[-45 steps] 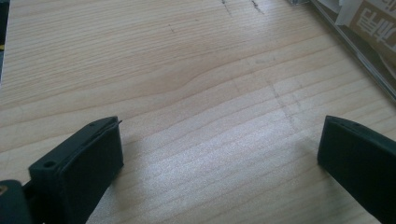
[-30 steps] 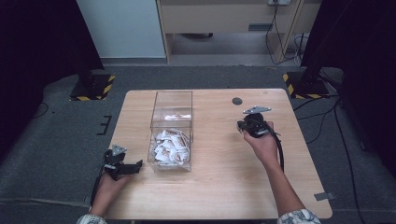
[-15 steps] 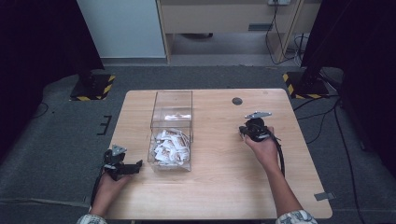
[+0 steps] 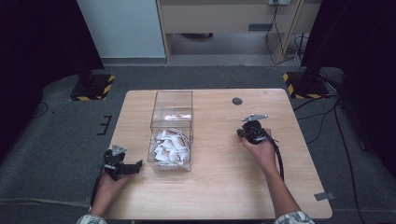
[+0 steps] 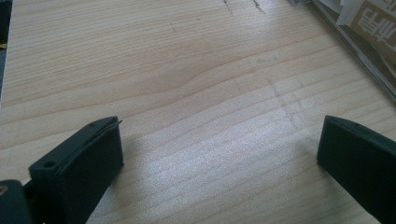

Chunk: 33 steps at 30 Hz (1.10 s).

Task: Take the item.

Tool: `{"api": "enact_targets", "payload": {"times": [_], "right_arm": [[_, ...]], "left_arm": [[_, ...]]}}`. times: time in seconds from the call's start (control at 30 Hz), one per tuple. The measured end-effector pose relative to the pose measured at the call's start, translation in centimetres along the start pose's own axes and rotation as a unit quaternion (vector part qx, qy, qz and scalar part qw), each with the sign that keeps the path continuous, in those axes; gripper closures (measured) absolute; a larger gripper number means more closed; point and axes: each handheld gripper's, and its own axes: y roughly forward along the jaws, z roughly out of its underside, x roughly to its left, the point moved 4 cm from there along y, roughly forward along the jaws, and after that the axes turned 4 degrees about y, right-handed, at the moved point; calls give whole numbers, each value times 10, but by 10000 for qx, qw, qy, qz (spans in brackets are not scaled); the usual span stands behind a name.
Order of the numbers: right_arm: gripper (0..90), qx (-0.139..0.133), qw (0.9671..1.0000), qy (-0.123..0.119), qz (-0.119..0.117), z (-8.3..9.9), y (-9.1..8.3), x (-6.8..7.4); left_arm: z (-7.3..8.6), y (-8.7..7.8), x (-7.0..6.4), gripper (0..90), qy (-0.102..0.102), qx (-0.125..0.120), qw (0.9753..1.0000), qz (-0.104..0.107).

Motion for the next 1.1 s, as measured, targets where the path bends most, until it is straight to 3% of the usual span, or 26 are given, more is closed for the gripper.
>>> {"api": "enact_targets", "payload": {"times": [0.17,0.27,0.33,0.7,0.83,0.97,1.1], "right_arm": [[866,60,10000,-32,-46,0,5,4],[797,59,9999,48,-139,0,6,7],[753,81,9999,-20,-87,-1,6,10],[639,-102,9998,63,-161,-13,-5,17],[519,-160,9996,125,-180,-15,-8,18],[359,-227,9995,215,-8,-18,-11,15],[296,-317,9988,358,95,-22,-13,11]], "left_arm": [[0,0,0,0,-1,0,10000,0],[0,0,0,0,-1,0,10000,0],[0,0,0,0,-1,-1,10000,1],[0,0,0,0,0,0,10000,0],[0,0,0,0,-1,-1,10000,0],[0,0,0,0,0,0,10000,0],[0,0,0,0,0,0,10000,0]]}}
